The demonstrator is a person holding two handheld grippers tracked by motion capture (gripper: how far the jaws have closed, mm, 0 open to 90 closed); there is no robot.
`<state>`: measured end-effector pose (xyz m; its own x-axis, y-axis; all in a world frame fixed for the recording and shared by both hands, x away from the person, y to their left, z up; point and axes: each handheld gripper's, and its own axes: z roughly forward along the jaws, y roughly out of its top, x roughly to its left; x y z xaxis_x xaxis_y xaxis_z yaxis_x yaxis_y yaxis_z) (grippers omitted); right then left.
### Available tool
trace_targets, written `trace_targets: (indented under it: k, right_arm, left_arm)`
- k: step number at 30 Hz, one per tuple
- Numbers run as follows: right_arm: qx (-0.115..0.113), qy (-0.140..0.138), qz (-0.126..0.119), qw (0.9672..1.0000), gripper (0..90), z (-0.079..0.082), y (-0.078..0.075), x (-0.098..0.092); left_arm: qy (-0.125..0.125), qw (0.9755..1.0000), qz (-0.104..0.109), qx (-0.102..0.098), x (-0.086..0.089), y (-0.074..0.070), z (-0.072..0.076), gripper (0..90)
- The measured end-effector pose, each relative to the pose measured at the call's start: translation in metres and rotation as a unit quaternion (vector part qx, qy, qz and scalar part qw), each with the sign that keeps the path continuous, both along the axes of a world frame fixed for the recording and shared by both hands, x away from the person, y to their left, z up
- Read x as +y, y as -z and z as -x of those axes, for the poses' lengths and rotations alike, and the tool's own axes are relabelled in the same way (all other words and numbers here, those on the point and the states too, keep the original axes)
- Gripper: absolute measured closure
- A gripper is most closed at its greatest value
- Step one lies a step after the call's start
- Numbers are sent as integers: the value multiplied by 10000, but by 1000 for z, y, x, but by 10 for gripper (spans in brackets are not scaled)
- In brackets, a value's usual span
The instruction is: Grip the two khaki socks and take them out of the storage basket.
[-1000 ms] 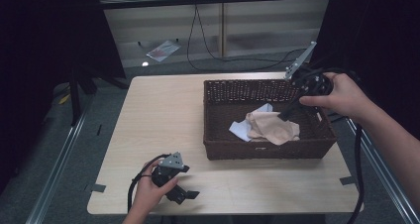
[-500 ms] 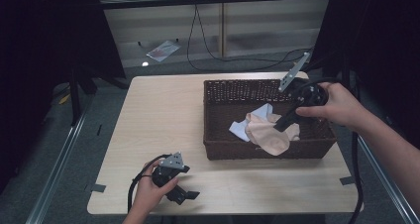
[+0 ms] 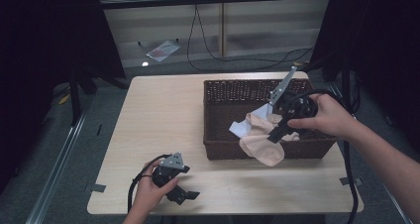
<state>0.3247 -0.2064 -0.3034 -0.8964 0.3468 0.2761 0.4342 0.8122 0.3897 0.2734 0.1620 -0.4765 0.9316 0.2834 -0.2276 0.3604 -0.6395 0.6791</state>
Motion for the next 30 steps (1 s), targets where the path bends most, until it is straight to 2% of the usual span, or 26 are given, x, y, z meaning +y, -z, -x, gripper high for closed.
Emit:
trace_targets:
  k: [11,15,22,27,30]
  right_arm:
    - [66,-79,201,9997,870,3,24,11]
    - [117,-101,317,9994,870,4,33,16]
    - [161,-142,452,9987,868,6,55,23]
    - [103,-162,582,9981,861,7,66,27]
    - [116,-143,575,9982,857,7,72,29]
  left_arm:
    - [-14,10000,-6,14,0,0,0,31]
    - [-33,10000,66,3,0,0,1,31]
    - [2,10000,0,-19,1,-1,0,32]
    - [2,10000,-4,-20,1,-1,0,31]
    - [-1,10000,-4,-21,1,-1,0,31]
